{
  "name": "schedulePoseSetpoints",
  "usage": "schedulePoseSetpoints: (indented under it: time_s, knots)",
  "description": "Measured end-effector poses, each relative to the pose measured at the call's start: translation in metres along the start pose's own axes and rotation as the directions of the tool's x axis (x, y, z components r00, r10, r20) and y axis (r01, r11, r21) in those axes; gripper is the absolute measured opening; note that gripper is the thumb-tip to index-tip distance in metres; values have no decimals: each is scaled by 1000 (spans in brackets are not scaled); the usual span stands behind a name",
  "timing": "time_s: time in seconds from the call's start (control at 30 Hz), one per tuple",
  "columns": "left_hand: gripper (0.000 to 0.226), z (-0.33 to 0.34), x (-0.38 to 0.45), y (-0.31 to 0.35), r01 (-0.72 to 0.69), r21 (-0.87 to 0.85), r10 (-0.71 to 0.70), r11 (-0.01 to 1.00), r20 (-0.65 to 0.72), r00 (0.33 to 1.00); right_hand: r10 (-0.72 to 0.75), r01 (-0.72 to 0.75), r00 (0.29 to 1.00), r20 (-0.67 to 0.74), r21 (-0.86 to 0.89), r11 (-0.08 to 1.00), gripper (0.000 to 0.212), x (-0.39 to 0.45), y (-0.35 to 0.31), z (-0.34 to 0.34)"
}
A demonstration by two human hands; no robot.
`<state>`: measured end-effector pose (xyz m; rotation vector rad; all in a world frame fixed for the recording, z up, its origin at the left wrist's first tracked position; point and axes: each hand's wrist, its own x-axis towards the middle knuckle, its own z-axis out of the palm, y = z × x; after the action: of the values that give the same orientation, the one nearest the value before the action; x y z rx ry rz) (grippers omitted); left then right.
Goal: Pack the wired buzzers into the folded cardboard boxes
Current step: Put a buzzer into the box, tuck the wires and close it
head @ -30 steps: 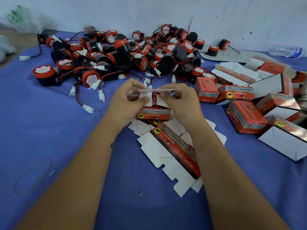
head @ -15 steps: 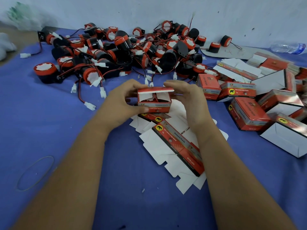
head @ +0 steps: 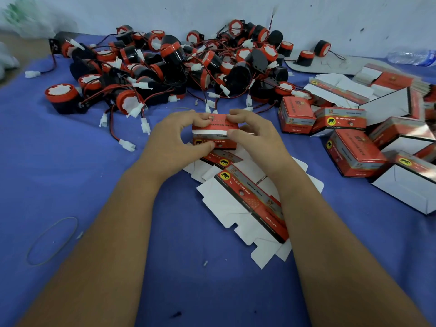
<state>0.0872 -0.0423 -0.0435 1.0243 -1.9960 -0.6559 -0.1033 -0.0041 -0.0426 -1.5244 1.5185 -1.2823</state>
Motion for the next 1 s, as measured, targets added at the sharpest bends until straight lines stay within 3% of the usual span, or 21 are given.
schedulePoseSetpoints:
  time_s: [0.1, 0.27, 0.4, 0.63, 0.87, 1.0]
  knots:
    - [19, 1, 0, 0, 62, -110, -65, 992, -22, 998, -36, 37, 999, 33, -27, 999, 33, -2, 1, -4]
    - [27, 2, 3, 0, 58, -103, -61, 993, -22, 998, -62, 63, 998, 8, -112, 992, 38, 0, 1, -2]
    - [27, 4, 5, 1, 14, -73, -21, 997, -90, 996, -113, 102, 992, -49, -183, 978, 27, 0, -1, 1]
    - [27, 5, 8, 3, 20, -93, -33, 995, -138, 990, -120, 103, 987, -105, -156, 982, 14, -1, -7, 5]
    - [24, 1, 10, -1, 107, -366, -140, 924, -64, 988, -167, 127, 974, -154, -237, 963, 23, -3, -9, 12]
    - [22, 0, 9, -3, 164, -512, -213, 843, -40, 976, -178, 131, 971, -156, -272, 953, 16, -4, -8, 14]
